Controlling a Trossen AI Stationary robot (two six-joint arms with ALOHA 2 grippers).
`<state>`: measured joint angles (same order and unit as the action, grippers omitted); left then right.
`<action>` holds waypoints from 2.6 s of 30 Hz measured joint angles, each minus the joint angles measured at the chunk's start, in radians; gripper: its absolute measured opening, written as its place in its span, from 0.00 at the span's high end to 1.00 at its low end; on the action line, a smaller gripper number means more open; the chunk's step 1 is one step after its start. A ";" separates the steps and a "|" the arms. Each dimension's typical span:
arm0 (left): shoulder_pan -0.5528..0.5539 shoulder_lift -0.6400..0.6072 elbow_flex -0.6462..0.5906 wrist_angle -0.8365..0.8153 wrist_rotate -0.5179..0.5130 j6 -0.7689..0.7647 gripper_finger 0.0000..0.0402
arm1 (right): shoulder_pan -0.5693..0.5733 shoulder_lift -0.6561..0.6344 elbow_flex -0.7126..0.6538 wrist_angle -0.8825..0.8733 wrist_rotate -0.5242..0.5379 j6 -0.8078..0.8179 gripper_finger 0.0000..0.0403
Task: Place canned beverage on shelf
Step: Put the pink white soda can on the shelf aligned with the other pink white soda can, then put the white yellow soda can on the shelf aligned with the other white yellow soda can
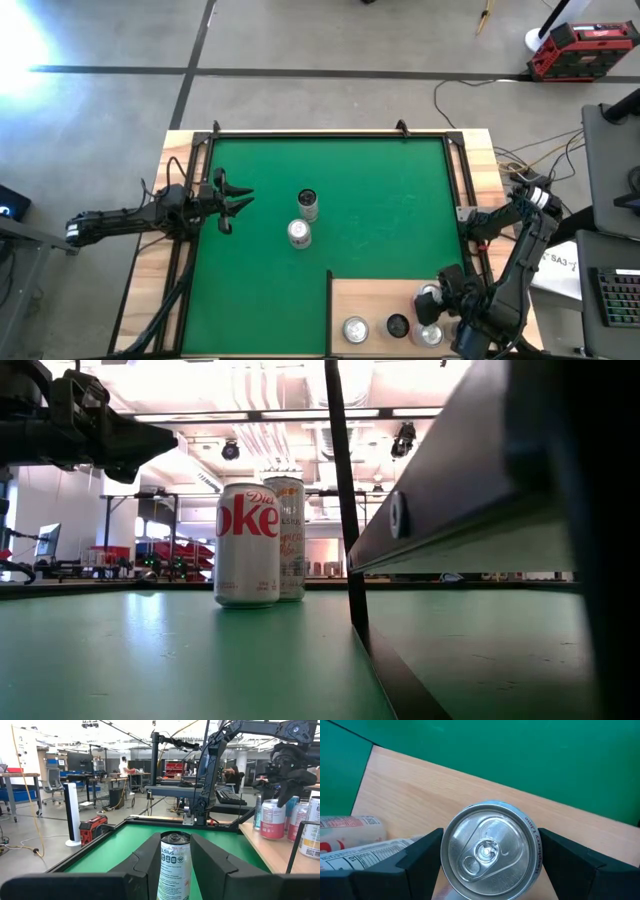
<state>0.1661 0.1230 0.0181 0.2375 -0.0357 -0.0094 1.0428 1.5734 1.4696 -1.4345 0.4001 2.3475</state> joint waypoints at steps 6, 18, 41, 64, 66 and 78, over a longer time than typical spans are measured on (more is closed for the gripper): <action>0.000 0.000 0.000 0.000 0.000 0.000 0.78 | 0.000 0.000 0.000 0.009 -0.019 0.008 0.29; 0.000 0.000 0.000 0.000 0.000 0.000 0.78 | 0.000 0.000 0.000 0.045 -0.027 -0.033 0.28; 0.000 0.000 0.000 0.000 0.000 0.000 0.78 | 0.000 0.011 0.000 0.060 -0.007 -0.096 0.22; 0.000 0.000 0.000 0.000 0.000 0.000 0.78 | -0.049 -0.002 0.215 -0.139 0.162 -0.222 0.07; 0.000 0.000 0.000 0.000 0.000 0.000 0.78 | -0.078 -0.002 0.229 -0.136 0.261 -0.336 0.07; 0.000 0.000 0.000 0.000 0.000 0.000 0.78 | -0.389 0.021 0.184 0.040 0.543 -0.782 0.07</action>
<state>0.1665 0.1230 0.0181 0.2375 -0.0356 -0.0097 0.6534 1.5942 1.6539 -1.3944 0.9432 1.5652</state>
